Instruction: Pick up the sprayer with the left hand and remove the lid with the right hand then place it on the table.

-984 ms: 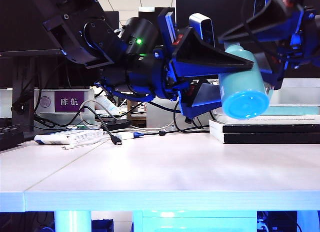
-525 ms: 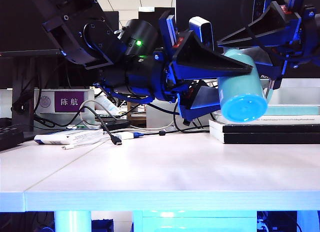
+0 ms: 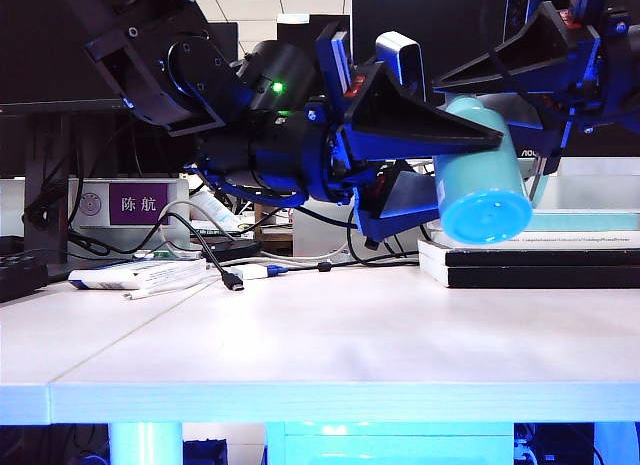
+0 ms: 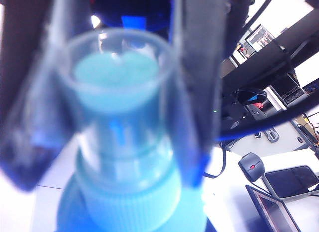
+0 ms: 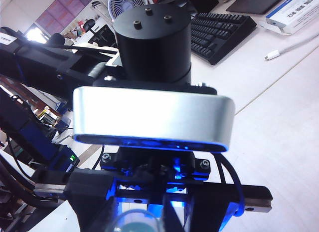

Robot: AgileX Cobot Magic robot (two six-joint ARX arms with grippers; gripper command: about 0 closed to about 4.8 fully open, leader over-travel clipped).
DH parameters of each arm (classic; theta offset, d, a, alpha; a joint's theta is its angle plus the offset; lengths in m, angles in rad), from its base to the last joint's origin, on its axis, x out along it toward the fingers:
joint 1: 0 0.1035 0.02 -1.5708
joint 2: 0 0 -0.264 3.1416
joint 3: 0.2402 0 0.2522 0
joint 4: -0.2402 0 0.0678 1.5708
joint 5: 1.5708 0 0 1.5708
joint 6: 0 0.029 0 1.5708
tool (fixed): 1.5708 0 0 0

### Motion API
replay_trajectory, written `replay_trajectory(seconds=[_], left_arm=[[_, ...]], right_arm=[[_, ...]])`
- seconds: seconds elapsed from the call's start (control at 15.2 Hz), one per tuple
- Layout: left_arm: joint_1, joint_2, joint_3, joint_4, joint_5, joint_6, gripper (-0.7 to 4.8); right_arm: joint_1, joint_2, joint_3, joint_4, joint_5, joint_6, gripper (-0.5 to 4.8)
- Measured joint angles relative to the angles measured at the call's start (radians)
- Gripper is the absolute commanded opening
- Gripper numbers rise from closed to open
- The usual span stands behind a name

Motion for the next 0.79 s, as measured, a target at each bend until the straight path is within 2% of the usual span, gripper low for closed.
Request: replay_trajectory(seconds=[0.2,0.33,0.79], left_arm=[[0.0,0.0,0.002,-0.007,-0.001,0.008,0.89],[-0.003,-0.004,0.005,-0.063,-0.008,0.06,0.89],[-0.013,-0.01,0.012,-0.125,-0.032,0.128,0.89]], right_arm=[[0.0,0.0,0.0,0.01,0.003,0.0,-0.05],[0.001,0.001,-0.005,0.019,0.006,0.0,-0.05],[-0.004,0.007,0.014,0.003,-0.002,-0.003,-0.05]])
